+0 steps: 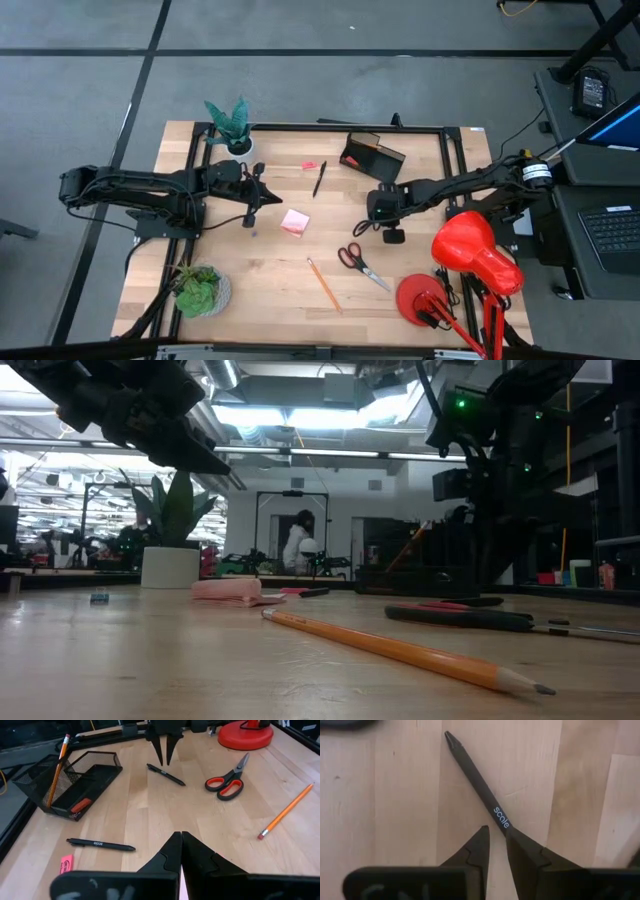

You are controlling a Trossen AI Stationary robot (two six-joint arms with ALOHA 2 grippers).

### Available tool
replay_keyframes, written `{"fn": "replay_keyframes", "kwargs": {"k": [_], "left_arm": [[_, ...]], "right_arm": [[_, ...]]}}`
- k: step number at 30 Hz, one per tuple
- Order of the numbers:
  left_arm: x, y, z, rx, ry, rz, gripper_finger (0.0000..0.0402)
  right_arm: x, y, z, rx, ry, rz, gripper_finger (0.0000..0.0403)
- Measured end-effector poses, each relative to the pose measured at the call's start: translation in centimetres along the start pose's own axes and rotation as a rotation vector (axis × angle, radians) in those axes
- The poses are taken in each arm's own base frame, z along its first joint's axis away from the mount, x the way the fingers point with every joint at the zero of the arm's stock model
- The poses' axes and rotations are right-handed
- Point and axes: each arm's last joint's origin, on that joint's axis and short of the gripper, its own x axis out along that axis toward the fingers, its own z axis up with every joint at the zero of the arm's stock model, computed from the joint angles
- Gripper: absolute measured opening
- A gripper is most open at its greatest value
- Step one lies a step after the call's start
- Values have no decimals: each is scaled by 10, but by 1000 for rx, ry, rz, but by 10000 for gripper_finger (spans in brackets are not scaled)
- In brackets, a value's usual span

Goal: Pick and place office supplies into organizer
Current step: Put the bottom black ballpen into the black desk organizer

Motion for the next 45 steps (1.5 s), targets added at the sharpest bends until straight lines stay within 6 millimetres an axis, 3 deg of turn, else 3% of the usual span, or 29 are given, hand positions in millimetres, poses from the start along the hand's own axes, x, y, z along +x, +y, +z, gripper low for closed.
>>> {"fn": "replay_keyframes", "kwargs": {"k": [4, 15, 21, 31, 45], "left_arm": [[0, 0, 0, -13, 0, 0, 2], [0, 0, 0, -27, 0, 0, 1], [0, 0, 0, -26, 0, 0, 2], [0, 0, 0, -26, 1, 0, 1], [0, 1, 0, -26, 9, 39, 3]], "right_arm": [[0, 0, 0, -23, -5, 0, 77], [0, 0, 1, -51, -9, -1, 160], [5, -1, 3, -95, -15, 1, 160], [36, -13, 1, -103, 90, 84, 159], [31, -22, 9, -56, 94, 124, 157]]}}
